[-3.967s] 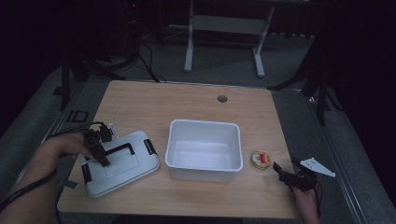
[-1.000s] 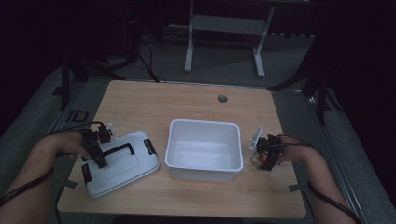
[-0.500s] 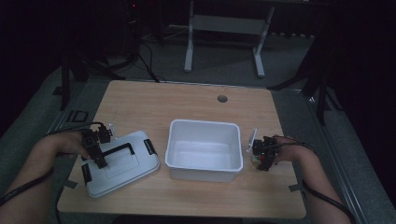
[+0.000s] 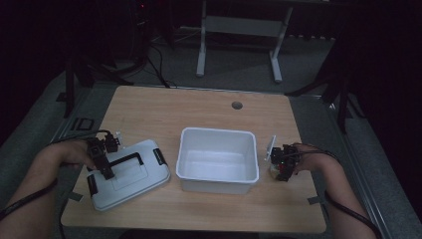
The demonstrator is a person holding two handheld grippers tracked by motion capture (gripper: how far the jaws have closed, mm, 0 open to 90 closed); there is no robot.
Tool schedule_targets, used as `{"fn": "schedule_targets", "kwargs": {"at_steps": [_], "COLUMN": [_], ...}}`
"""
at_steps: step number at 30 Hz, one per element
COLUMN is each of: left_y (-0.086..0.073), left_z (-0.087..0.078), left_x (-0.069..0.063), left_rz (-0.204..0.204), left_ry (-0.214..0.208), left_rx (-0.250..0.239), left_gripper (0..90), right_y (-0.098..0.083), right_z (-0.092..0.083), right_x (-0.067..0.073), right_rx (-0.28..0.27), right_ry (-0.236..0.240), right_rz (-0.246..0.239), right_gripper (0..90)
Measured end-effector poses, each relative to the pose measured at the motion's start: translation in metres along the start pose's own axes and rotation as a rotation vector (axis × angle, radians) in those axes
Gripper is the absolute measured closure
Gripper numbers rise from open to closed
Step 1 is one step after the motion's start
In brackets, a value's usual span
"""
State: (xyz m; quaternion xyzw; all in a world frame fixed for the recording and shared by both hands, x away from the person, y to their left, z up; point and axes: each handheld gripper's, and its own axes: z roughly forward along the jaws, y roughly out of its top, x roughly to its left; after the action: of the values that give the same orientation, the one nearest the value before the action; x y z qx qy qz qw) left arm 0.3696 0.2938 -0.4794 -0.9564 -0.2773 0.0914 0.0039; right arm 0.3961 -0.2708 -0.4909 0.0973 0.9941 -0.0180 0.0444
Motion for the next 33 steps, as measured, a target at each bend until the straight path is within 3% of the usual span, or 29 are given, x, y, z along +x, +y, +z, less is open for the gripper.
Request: {"fn": "schedule_targets", "kwargs": {"at_steps": [5, 12, 23, 33], "left_y": [0.001, 0.002, 0.002, 0.002], "left_z": [-0.001, -0.002, -0.003, -0.002], "left_x": [-0.001, -0.001, -0.002, -0.002], "left_rz": [0.003, 0.005, 0.007, 0.008], "left_ry": [0.001, 0.007, 0.008, 0.006], "left_rx": [-0.001, 0.010, 0.012, 0.016], "left_gripper": [42.1, 42.2, 42.4, 42.4], "right_y": [0.000, 0.003, 0.023, 0.043], "right_z": [-0.018, -0.038, -0.086, -0.111], "right_x": [0.004, 0.012, 0.033, 0.041], "right_rx": [-0.002, 0.010, 0.006, 0.000], "right_ry": [-0.001, 0.012, -0.020, -0.034], "right_rz": [0.031, 0.034, -0.011, -0.049], "right_gripper": [20.6, 20.7, 20.7, 20.8]}}
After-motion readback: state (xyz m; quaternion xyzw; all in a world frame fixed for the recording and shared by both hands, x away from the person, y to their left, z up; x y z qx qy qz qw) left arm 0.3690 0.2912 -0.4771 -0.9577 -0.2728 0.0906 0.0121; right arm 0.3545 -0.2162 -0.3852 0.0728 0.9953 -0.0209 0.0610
